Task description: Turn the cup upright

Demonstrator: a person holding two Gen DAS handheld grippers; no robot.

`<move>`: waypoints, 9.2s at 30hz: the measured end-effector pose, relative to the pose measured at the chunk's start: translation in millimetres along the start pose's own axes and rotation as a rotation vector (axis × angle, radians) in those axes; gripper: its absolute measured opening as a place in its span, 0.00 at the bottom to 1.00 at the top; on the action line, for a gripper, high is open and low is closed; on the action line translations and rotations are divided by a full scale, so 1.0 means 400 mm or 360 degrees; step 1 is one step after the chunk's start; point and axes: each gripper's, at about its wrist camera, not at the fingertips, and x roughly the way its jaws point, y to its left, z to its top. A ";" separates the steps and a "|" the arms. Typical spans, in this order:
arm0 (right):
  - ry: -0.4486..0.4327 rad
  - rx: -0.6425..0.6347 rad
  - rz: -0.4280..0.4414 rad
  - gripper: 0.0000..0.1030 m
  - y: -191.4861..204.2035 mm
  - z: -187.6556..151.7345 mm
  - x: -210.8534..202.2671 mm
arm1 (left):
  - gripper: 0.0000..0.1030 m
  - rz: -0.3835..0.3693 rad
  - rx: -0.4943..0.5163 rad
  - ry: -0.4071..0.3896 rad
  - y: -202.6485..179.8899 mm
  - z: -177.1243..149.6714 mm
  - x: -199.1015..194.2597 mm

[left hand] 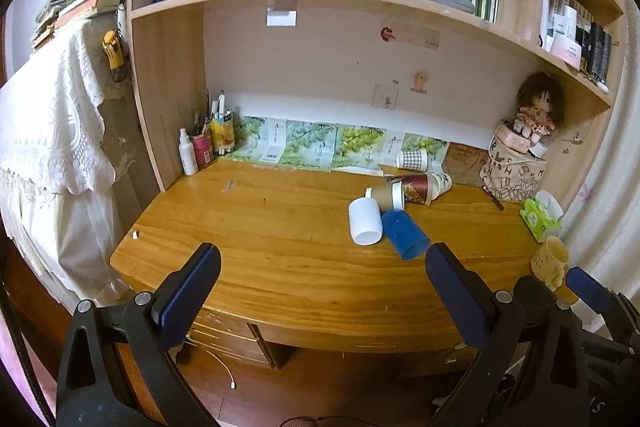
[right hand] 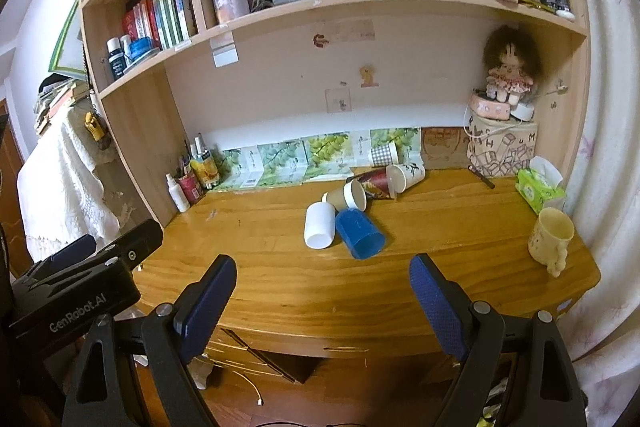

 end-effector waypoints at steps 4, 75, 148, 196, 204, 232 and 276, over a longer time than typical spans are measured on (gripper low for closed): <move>0.0036 0.0035 -0.0021 0.86 0.020 -0.009 0.020 | 0.99 -0.0028 0.0013 0.0062 0.021 0.003 0.029; 0.0650 0.0676 0.0134 0.86 -0.463 0.264 0.833 | 0.99 -0.0296 0.1244 0.0535 -0.518 0.378 0.890; 0.0410 0.0274 0.0400 0.86 -0.497 0.242 0.919 | 0.70 -0.0791 0.1929 0.1517 -0.661 0.160 1.348; 0.0554 0.0331 0.0649 0.86 -0.437 0.236 0.863 | 0.65 -0.0503 0.0767 0.1377 -0.467 0.510 1.109; 0.0529 0.0331 0.0622 0.86 -0.418 0.230 0.818 | 0.64 -0.0500 0.0639 0.1311 -0.409 0.487 1.014; 0.0454 0.0356 0.0407 0.86 -0.350 0.118 0.581 | 0.64 -0.0547 0.0365 0.1198 -0.225 0.300 0.701; 0.0689 0.0382 0.0394 0.86 -0.412 -0.049 0.607 | 0.57 -0.0635 -0.0477 0.0531 -0.164 -0.109 0.599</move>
